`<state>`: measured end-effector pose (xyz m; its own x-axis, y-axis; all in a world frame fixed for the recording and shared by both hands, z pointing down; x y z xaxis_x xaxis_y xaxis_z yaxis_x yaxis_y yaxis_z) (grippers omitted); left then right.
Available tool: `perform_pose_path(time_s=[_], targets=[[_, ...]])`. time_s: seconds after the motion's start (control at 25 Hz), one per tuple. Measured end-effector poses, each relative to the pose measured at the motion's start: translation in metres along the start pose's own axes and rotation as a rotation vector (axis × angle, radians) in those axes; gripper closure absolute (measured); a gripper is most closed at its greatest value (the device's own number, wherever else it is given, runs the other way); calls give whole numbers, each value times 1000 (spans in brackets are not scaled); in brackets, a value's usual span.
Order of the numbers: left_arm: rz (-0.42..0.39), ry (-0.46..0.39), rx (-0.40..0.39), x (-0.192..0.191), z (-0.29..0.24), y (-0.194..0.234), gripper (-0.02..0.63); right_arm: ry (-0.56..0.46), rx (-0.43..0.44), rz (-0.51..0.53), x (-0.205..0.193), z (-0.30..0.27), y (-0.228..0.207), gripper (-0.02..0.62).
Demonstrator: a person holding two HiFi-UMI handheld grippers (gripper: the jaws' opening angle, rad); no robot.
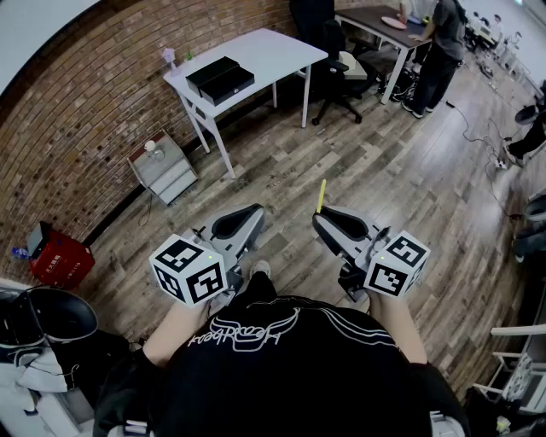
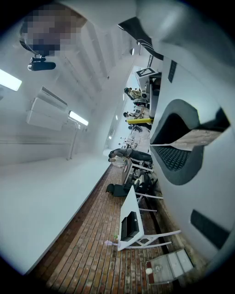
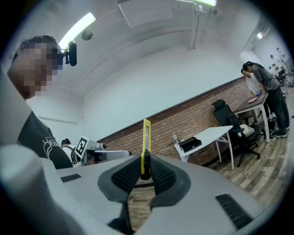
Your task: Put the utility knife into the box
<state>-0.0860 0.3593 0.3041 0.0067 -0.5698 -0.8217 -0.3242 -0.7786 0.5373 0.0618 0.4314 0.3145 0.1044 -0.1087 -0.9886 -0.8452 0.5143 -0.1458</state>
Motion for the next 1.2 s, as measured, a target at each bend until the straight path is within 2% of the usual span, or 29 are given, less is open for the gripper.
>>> perform_pose_path(time_s=[0.4, 0.84, 1.2], targets=[[20, -5, -8, 3, -10, 19, 569, 17, -26, 18, -5, -14, -16, 531], [65, 24, -18, 25, -49, 79, 569, 64, -70, -10, -16, -61, -69, 531], [93, 69, -41, 89, -106, 162, 569, 87, -114, -40, -3, -141, -144, 530]])
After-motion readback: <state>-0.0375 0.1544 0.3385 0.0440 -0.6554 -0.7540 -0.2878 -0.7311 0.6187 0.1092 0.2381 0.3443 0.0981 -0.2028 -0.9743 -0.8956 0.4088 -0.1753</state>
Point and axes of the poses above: the fingertips, and each gripper's own axes: z backward along the fingers, y to its left, x out of its top, the point moved 4 cm from there along z, backward along the fingers, and after that the axes turned 14 degrees about z, right-handed, at the moved point
